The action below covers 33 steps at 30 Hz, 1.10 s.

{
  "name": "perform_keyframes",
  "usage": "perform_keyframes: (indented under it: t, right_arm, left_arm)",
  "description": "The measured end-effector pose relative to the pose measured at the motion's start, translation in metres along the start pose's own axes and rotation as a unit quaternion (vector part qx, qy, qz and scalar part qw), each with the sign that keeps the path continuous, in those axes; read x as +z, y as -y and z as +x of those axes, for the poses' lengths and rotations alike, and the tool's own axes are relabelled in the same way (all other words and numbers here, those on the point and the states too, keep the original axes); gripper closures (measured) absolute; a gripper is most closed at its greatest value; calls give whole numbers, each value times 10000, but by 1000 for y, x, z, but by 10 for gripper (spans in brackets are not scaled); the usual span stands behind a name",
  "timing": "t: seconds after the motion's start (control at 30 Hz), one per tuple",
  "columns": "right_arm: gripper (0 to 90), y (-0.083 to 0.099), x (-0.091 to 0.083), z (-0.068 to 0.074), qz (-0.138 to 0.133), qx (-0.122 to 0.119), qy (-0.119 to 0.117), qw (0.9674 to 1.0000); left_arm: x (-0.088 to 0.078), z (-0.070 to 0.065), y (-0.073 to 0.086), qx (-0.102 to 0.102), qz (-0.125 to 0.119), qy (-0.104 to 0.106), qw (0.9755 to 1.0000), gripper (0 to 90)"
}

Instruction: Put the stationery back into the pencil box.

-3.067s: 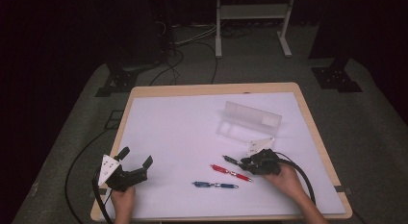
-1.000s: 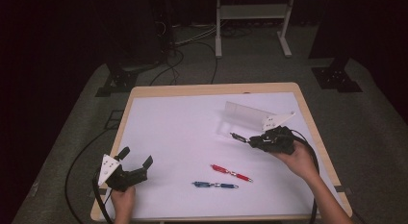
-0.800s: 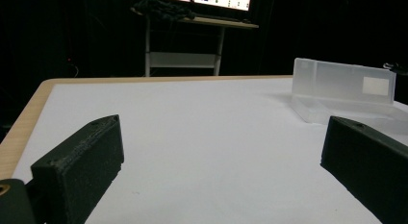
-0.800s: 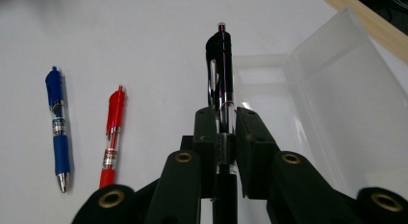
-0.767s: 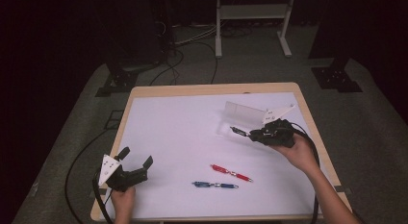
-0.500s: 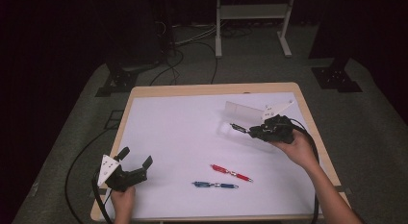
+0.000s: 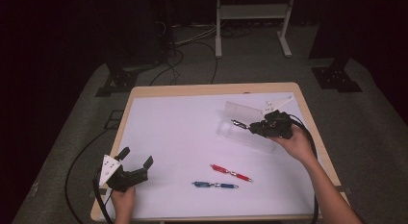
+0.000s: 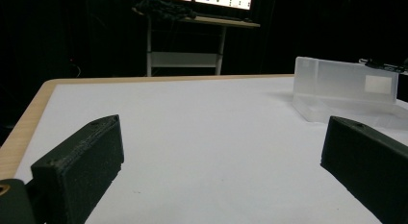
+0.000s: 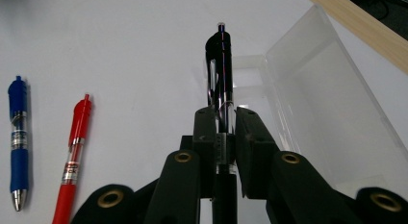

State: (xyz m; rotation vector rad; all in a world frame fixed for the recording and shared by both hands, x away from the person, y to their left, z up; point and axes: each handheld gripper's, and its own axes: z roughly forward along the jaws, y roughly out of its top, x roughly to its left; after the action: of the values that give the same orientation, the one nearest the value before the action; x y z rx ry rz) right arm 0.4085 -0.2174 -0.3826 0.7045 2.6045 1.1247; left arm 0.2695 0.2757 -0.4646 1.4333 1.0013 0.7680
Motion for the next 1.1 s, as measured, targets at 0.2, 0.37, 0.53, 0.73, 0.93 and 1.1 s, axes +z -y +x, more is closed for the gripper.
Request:
perform_keyframes:
  t: [0.2, 0.37, 0.53, 0.73, 0.93, 1.1]
  right_arm:
    - [786, 2, 6, -6, 31, 28, 104, 9999]
    - [786, 3, 11, -9, 132, 55, 124, 9998]
    - [786, 10, 25, -19, 321, 161, 158, 9992]
    - [786, 16, 32, -26, 460, 264, 99, 9985]
    - [785, 21, 40, -31, 606, 360, 110, 9975]
    - [785, 25, 44, -34, 686, 356, 126, 9969]
  left_arm:
    - [0, 0, 0, 4, 8, 8, 10000, 4]
    - [0, 0, 0, -12, 5, 9, 10000, 3]
    - [0, 1, 0, -3, 20, 13, 10000, 4]
    - [1, 1, 0, -16, 42, 22, 10000, 4]
    - [0, 0, 0, 11, 31, 1, 10000, 4]
    - [0, 0, 0, 5, 38, 4, 10000, 4]
